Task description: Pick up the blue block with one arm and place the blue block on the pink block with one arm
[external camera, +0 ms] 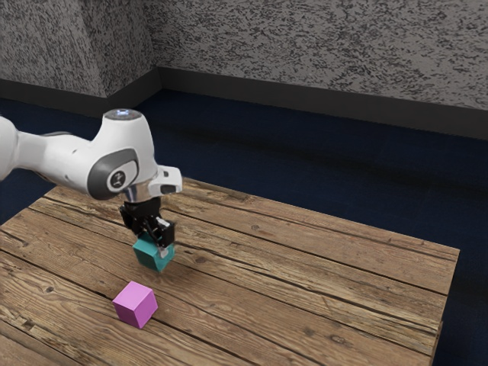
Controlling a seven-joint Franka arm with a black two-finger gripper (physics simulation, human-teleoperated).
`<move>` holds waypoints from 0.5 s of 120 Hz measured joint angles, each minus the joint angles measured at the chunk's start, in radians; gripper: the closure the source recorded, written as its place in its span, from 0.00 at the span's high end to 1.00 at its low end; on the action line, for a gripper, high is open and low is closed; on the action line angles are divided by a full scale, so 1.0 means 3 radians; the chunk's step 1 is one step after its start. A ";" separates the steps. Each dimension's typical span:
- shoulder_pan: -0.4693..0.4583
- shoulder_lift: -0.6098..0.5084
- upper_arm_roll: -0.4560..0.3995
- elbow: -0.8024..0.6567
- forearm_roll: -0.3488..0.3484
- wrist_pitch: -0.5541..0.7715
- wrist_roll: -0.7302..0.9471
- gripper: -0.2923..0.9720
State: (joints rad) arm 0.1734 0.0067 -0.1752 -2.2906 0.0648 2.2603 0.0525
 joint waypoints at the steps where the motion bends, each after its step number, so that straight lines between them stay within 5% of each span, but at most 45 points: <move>1: 0.0000 -0.0018 -0.0004 -0.0016 0.0000 0.0000 0.0000 0.53; 60: 0.0004 -0.0795 -0.0084 -0.0753 -0.0030 -0.0020 -0.0014 0.53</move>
State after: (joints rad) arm 0.1747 -0.2318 -0.2003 -2.5165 0.0556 2.2542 0.0484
